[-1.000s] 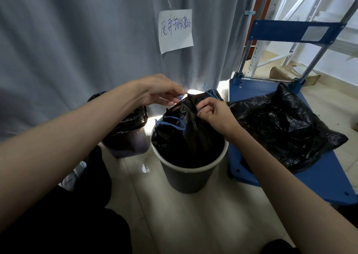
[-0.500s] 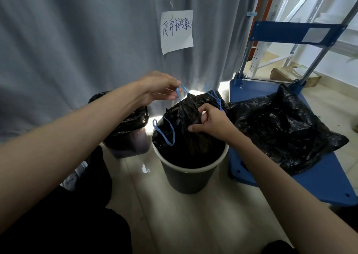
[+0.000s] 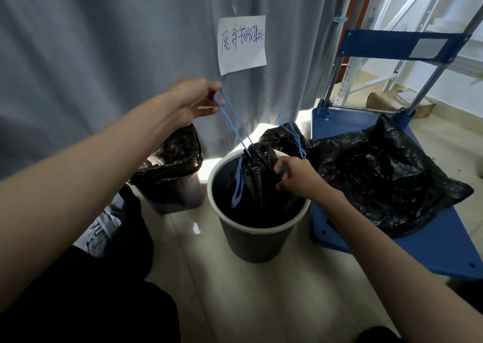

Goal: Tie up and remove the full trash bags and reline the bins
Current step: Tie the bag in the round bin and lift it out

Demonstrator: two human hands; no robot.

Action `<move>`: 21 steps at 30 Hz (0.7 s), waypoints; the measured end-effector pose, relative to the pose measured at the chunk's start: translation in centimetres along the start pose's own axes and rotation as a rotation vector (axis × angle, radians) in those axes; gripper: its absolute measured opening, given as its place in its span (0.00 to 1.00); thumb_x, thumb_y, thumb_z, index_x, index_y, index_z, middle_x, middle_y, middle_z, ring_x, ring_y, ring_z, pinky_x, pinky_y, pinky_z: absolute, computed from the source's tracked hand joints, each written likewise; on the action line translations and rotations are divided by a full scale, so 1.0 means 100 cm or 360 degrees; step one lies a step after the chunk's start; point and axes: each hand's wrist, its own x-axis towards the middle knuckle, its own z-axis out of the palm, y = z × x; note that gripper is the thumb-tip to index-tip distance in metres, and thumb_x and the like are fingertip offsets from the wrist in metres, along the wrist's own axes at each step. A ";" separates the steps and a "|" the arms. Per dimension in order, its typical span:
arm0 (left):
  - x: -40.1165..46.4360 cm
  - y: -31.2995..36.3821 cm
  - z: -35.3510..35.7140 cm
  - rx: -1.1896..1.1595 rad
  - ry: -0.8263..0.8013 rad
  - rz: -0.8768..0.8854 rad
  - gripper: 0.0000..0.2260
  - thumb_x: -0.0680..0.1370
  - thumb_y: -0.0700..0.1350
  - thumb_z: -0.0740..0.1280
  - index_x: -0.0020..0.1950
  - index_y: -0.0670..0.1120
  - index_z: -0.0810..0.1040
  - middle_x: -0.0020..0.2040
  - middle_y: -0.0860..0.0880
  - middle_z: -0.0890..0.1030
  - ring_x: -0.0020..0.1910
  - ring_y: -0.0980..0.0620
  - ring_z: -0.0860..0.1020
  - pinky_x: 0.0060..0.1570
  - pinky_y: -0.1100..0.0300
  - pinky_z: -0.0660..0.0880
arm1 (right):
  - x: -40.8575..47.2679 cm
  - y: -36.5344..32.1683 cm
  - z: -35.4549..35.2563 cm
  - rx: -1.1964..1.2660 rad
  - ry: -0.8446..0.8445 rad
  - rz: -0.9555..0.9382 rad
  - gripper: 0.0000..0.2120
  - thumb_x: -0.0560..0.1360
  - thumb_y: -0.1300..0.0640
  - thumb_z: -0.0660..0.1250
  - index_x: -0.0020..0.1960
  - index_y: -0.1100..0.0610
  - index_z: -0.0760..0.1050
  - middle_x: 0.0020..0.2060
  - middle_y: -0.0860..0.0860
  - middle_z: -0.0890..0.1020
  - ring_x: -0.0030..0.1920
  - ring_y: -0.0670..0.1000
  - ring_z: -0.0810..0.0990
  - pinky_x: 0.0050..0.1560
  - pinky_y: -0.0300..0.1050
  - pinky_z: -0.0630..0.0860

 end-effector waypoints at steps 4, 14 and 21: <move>-0.002 -0.003 -0.001 0.0129 0.0001 -0.0024 0.06 0.77 0.42 0.68 0.41 0.47 0.75 0.30 0.51 0.74 0.30 0.55 0.79 0.36 0.63 0.79 | 0.002 -0.001 -0.007 -0.0026 -0.0082 -0.0003 0.16 0.67 0.65 0.76 0.48 0.54 0.73 0.35 0.49 0.78 0.35 0.47 0.76 0.32 0.36 0.70; -0.008 0.001 -0.002 0.0315 -0.0122 0.0259 0.06 0.77 0.51 0.71 0.44 0.49 0.80 0.30 0.54 0.75 0.32 0.57 0.78 0.41 0.65 0.75 | 0.007 -0.041 0.005 0.0486 0.0359 -0.0091 0.09 0.70 0.58 0.76 0.46 0.57 0.77 0.30 0.47 0.77 0.38 0.46 0.77 0.47 0.37 0.73; -0.007 -0.001 -0.009 0.0242 -0.0106 0.0316 0.07 0.78 0.48 0.69 0.41 0.50 0.76 0.35 0.52 0.79 0.37 0.56 0.79 0.46 0.63 0.74 | 0.014 -0.033 0.010 0.0332 0.0289 -0.0031 0.11 0.70 0.64 0.76 0.35 0.56 0.75 0.27 0.47 0.75 0.33 0.45 0.74 0.45 0.40 0.73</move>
